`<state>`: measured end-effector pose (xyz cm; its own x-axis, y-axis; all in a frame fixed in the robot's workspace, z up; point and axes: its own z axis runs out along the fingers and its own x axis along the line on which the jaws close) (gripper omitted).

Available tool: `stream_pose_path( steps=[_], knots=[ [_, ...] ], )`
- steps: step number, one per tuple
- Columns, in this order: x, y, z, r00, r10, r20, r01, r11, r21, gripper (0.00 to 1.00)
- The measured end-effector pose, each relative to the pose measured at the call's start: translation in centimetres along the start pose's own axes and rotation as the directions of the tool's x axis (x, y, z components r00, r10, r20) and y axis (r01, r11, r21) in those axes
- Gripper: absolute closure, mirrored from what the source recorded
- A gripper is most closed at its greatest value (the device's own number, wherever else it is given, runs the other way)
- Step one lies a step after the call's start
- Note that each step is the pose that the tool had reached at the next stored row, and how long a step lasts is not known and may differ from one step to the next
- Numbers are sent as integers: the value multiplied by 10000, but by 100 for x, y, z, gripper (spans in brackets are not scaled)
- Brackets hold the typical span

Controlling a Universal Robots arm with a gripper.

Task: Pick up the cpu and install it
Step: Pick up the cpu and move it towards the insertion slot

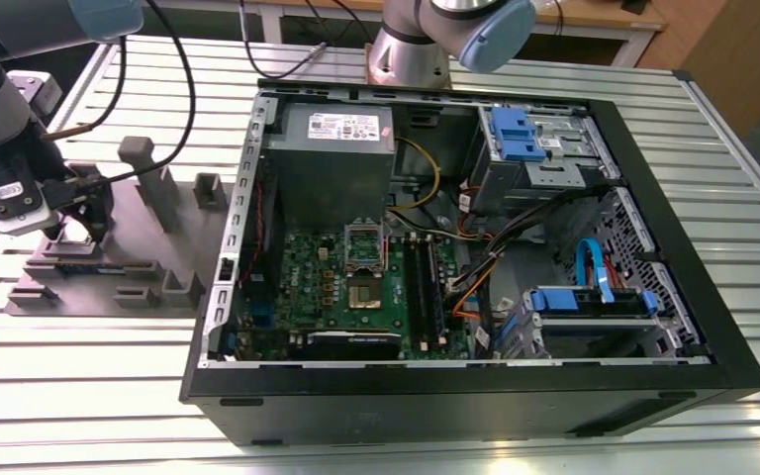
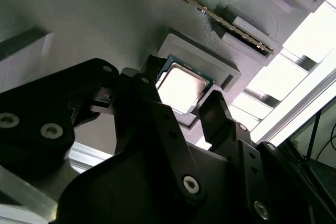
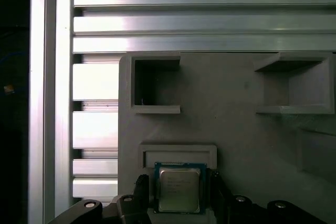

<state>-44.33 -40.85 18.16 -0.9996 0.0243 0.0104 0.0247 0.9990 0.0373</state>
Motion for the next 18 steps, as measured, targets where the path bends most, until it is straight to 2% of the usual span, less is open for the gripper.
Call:
stream_pose_path(
  steps=[4, 18],
  knots=[
    [0, 0, 6, 10000, 0, 9, 0, 10000, 18, 42],
    [13, 7, 4, 9999, -4, 117, 3, 10000, 16, 42]
  ],
)
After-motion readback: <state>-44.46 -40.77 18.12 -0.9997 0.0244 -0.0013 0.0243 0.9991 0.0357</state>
